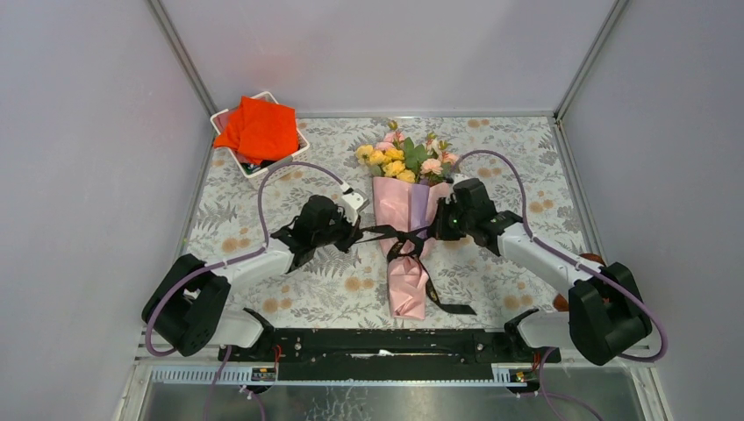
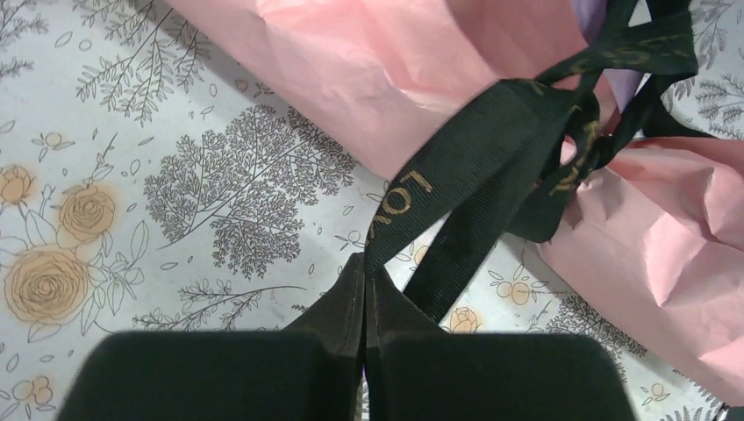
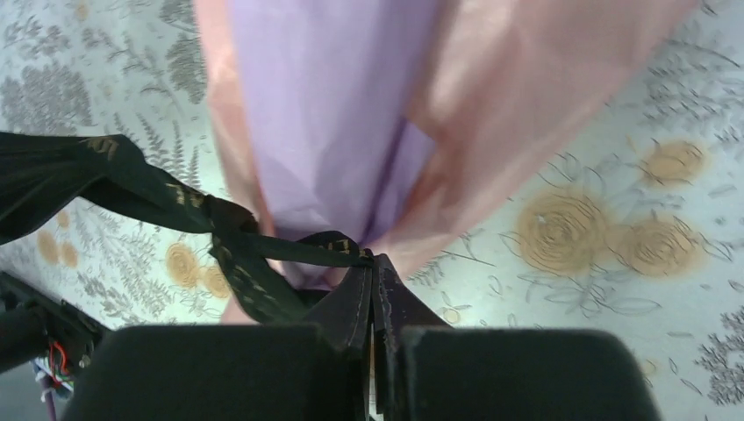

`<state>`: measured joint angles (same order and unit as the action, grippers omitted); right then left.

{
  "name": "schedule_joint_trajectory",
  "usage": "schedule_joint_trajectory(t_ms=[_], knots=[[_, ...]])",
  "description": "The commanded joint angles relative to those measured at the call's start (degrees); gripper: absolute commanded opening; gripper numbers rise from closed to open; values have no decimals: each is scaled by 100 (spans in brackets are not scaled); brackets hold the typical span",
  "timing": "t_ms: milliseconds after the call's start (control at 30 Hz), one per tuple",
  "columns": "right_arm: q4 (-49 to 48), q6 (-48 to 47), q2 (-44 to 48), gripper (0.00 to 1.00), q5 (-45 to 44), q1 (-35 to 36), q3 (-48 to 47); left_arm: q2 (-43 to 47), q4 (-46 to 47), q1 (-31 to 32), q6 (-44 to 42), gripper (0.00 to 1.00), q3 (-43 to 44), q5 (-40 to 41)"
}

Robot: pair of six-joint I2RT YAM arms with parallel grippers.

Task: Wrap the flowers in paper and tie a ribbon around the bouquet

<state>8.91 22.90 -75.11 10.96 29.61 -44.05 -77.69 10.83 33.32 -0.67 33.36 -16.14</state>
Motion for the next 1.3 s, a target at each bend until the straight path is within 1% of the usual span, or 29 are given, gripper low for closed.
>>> schedule_joint_trajectory(t_ms=[0,67,100,133,200,233,267,333,400,500,633,967,1100,1267], knots=[[-154,378,364,0,-268,-291,290,130,345,17,-621,0,35,-227],[-87,411,313,0,-159,-367,389,144,120,16,-1046,0,115,-172],[-50,429,279,0,-115,-383,427,146,-52,17,-1434,0,150,-197],[-25,428,264,0,-72,-393,480,158,-280,17,-2104,0,168,-343],[-22,449,268,0,35,-394,606,240,-854,16,-4005,0,37,-789],[-22,454,283,0,68,-394,667,292,-986,16,-4809,0,-94,-816],[-5,461,278,0,139,-394,714,329,-1040,17,-5448,0,-211,-701],[54,459,251,0,266,-408,843,294,-1022,-4,-6042,0,-352,-291],[67,477,175,0,417,-439,981,279,-1004,-81,-6418,0,-460,-161],[66,498,50,0,549,-492,1141,257,-996,-215,-6729,0,-585,-69],[97,499,130,0,525,-702,1269,276,-962,-431,-7308,0,-814,-3],[233,284,207,0,502,-1190,1464,284,-1074,-1029,-8087,0,-1036,59],[167,224,212,0,583,-1444,1562,327,-1226,-1255,-8224,0,-1080,50],[150,135,71,0,632,-1585,1601,372,-1293,-1405,-8415,0,-1148,59]])
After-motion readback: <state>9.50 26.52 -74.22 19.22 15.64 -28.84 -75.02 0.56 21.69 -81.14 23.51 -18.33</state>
